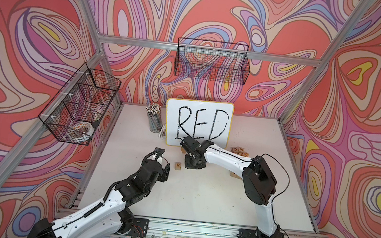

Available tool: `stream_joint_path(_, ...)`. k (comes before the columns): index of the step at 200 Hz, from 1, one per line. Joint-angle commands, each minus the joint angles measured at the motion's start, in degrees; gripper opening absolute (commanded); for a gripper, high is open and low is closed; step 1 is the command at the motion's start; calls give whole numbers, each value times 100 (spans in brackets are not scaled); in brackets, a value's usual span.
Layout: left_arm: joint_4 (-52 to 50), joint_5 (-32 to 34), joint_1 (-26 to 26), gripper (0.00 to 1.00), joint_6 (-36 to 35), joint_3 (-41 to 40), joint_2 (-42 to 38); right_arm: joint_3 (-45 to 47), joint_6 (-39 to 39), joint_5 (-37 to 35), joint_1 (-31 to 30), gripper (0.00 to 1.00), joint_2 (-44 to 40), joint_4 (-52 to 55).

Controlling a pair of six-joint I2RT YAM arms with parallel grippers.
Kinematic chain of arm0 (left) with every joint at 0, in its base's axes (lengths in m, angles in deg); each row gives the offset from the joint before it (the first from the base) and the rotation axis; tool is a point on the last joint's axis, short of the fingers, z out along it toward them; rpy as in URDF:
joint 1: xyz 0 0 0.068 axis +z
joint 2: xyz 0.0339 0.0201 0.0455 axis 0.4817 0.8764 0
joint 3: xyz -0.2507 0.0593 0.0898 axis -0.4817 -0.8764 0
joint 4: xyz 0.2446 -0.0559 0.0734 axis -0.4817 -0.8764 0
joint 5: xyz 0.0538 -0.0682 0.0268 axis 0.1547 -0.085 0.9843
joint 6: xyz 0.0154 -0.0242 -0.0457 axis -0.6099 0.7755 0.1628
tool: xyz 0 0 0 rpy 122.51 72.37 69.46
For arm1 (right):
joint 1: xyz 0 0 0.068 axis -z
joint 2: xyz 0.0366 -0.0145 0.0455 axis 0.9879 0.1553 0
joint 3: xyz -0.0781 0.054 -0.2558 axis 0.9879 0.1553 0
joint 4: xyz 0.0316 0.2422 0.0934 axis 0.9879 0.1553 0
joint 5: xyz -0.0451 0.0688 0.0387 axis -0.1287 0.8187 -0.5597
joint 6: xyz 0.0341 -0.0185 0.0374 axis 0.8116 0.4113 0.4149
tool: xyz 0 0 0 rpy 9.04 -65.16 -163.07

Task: Assemble the uppercase word "red" with letter blocks
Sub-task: Place the letter block at the center of the board.

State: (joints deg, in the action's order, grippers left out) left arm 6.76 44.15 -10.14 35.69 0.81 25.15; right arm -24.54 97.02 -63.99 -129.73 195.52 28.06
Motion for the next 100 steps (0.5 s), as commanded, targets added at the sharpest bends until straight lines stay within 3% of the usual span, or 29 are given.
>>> stream_joint_path(1,-53,43,44,74,50,-34,-95,173,154,25,41,20,72,-123)
stream_joint_path(100,-55,50,44,74,58,-37,-57,175,282,111,127,20,247,-123)
